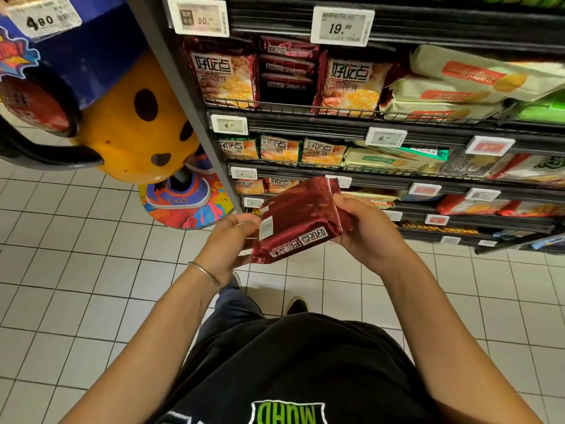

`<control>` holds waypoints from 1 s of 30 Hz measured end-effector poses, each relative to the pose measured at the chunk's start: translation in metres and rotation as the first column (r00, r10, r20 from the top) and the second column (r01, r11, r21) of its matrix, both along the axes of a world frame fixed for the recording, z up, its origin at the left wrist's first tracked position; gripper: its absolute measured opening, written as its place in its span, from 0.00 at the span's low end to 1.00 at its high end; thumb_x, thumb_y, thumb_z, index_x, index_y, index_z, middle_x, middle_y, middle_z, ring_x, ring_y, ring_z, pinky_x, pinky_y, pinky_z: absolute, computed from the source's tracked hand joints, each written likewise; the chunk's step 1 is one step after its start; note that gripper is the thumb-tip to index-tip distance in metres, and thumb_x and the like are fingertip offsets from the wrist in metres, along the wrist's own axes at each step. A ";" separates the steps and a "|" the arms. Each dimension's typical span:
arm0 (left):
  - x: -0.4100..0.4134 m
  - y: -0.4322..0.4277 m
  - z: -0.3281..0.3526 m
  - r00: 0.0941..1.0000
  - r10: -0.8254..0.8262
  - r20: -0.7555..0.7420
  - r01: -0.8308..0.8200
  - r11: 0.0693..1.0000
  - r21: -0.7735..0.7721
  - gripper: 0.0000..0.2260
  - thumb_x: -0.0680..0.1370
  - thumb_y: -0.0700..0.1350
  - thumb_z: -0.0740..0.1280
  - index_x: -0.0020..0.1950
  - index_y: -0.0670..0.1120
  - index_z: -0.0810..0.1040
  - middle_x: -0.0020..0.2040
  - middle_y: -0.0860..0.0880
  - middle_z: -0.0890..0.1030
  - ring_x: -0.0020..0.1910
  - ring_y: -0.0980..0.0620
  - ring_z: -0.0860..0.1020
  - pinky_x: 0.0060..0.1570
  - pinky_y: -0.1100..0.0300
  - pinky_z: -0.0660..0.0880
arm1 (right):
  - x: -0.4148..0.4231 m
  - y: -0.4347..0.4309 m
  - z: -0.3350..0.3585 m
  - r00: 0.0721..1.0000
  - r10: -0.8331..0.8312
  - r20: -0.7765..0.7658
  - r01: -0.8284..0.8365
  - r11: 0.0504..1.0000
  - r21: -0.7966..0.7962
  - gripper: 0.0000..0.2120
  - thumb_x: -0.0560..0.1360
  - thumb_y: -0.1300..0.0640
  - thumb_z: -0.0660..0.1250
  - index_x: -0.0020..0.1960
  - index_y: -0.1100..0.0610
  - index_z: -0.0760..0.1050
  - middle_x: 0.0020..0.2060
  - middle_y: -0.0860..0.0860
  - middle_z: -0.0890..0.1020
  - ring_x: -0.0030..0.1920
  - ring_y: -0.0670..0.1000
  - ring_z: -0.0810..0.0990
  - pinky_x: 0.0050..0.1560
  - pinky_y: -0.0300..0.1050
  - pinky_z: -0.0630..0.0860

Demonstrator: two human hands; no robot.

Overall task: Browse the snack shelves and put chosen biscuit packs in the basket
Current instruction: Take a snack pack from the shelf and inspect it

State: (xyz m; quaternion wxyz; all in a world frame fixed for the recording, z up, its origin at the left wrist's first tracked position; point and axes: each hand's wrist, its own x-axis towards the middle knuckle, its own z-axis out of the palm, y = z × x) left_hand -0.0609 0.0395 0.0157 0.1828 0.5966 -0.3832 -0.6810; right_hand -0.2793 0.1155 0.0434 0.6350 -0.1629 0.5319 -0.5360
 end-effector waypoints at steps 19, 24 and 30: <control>-0.018 0.018 0.016 0.919 -0.092 -0.383 0.152 0.980 0.130 0.33 0.72 0.62 0.71 0.73 0.47 0.74 0.69 0.38 0.78 0.70 0.36 0.76 0.68 0.35 0.73 | 0.014 -0.003 0.023 0.914 0.233 -0.333 -0.298 0.941 -0.160 0.10 0.79 0.51 0.63 0.46 0.56 0.80 0.33 0.53 0.79 0.37 0.50 0.79 0.37 0.40 0.76; -0.018 0.015 0.018 0.847 0.012 -0.531 0.150 0.954 0.259 0.32 0.79 0.67 0.61 0.75 0.47 0.74 0.71 0.39 0.78 0.70 0.36 0.76 0.67 0.35 0.72 | 0.013 -0.004 -0.001 0.920 0.067 -0.387 -0.016 0.991 0.134 0.08 0.80 0.49 0.71 0.53 0.51 0.76 0.50 0.50 0.84 0.48 0.50 0.83 0.49 0.50 0.77; -0.016 0.014 0.018 0.785 -0.012 -0.620 0.253 0.919 0.302 0.34 0.81 0.67 0.56 0.77 0.44 0.72 0.73 0.37 0.75 0.71 0.32 0.73 0.69 0.36 0.71 | 0.010 0.004 -0.012 0.984 0.072 -0.166 -0.019 0.953 0.303 0.20 0.82 0.40 0.65 0.66 0.52 0.77 0.62 0.55 0.84 0.63 0.56 0.82 0.66 0.59 0.78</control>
